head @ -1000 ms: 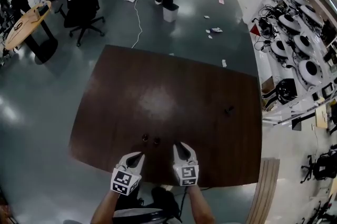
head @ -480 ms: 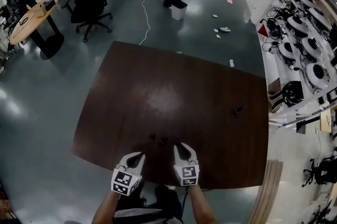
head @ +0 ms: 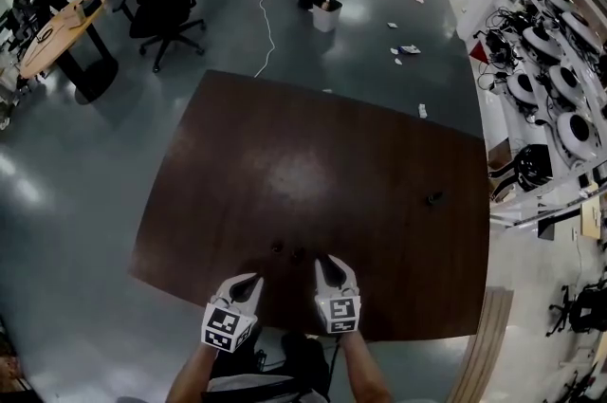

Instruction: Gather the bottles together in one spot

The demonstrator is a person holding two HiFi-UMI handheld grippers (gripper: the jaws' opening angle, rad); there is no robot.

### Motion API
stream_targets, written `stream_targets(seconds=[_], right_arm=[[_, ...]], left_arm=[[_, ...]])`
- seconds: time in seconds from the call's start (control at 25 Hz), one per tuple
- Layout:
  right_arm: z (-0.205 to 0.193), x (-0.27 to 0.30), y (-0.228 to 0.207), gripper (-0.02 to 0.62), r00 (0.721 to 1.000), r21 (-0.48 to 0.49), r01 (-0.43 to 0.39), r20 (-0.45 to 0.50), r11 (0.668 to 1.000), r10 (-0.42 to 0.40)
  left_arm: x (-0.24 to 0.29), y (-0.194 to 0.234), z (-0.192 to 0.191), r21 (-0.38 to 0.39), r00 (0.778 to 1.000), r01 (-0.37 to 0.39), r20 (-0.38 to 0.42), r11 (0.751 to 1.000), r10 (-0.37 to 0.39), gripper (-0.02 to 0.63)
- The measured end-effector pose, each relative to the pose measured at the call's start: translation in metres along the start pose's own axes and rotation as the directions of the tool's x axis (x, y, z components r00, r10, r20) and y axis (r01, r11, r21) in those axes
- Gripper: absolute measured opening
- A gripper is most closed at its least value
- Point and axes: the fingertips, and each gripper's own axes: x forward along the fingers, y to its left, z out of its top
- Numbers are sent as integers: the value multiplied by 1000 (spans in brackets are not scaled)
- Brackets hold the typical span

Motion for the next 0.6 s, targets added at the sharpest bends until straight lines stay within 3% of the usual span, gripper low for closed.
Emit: stream_targets(seconds=[0.52, 0.56, 0.6], right_arm=[[3, -1, 2, 74, 1000, 33, 2, 15, 999, -2], [3, -1, 2, 78, 1000, 43, -2, 20, 999, 1], [3, -1, 4, 126, 1000, 52, -7, 23, 999, 5]], left_arm=[[-1, 3, 2, -1, 1000, 5, -9, 1000, -5, 0], [-2, 4, 3, -1, 1000, 5, -9, 1000, -5, 0], [-3, 4, 3, -1, 1000, 5, -9, 1000, -5, 0]])
